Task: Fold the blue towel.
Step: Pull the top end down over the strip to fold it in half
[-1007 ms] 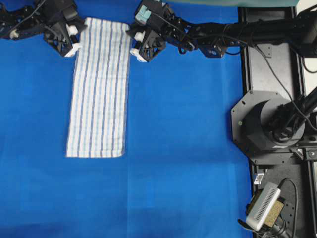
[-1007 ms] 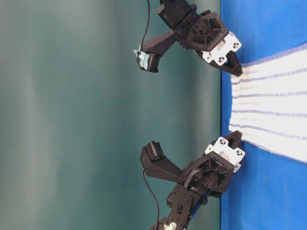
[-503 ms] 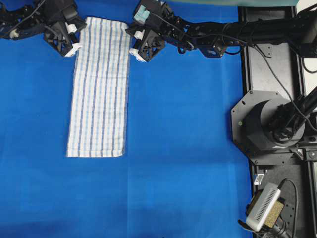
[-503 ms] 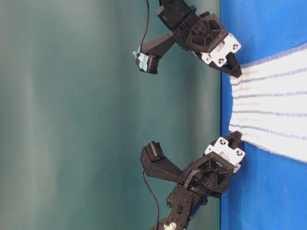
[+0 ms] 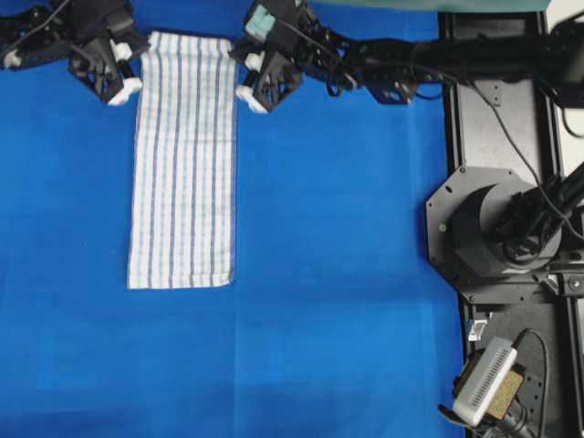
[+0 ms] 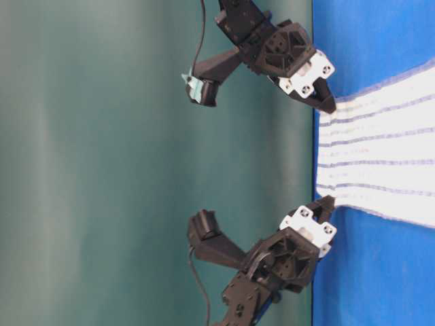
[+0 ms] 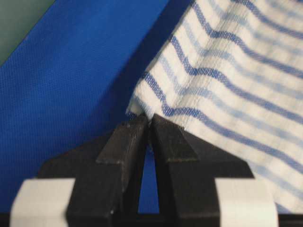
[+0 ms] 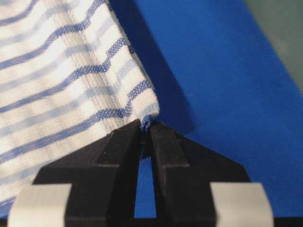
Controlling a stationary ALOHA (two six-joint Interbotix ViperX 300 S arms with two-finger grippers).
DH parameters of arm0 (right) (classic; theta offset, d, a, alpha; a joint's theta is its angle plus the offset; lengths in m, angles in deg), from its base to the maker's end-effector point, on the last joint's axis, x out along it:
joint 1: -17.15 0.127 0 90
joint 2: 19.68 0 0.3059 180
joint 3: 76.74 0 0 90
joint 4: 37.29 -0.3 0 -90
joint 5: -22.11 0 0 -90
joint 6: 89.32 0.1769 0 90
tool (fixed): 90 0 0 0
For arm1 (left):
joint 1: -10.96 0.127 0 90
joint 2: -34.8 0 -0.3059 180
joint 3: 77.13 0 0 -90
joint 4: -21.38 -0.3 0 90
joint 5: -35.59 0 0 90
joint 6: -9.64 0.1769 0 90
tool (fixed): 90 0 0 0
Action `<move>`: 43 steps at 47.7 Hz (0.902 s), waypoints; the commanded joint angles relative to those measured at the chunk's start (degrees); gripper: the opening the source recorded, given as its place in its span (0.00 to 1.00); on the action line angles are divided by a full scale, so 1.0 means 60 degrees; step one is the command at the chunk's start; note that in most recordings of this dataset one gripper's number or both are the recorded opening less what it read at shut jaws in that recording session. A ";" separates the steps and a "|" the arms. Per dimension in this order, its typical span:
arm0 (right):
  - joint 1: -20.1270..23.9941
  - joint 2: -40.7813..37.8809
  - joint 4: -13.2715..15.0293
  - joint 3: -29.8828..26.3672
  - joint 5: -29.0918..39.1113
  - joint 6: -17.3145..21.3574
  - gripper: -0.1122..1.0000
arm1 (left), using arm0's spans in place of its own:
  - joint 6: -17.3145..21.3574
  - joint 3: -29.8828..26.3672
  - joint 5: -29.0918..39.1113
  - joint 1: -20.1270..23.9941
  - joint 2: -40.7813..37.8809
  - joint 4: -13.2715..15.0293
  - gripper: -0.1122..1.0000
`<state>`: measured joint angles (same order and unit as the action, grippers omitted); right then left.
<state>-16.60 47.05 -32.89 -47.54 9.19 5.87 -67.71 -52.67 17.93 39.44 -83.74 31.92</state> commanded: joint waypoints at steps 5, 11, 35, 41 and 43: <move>0.0396 0.0952 -0.0103 0.0410 -0.0015 0.0059 0.27 | -0.0088 0.0410 -0.0029 -0.0454 0.1040 -0.0015 0.13; 0.0791 0.1421 -0.0366 0.0762 -0.0015 0.0073 0.27 | -0.0308 0.0762 -0.0015 -0.0938 0.1494 -0.0015 0.13; 0.3281 0.2461 -0.2183 0.1831 -0.0015 0.0088 0.27 | -0.1567 0.2051 -0.0015 -0.3296 0.2813 0.0044 0.13; 0.3911 0.2446 -0.2578 0.1890 0.0000 0.0088 0.27 | -0.1860 0.2139 -0.0015 -0.3779 0.2842 0.0044 0.13; 0.4087 0.2446 -0.2695 0.1919 0.0029 0.0088 0.27 | -0.1948 0.2139 -0.0015 -0.3999 0.2813 0.0044 0.13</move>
<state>6.52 60.50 -47.83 -35.85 9.28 6.48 -78.87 -39.40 18.10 17.20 -68.27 32.10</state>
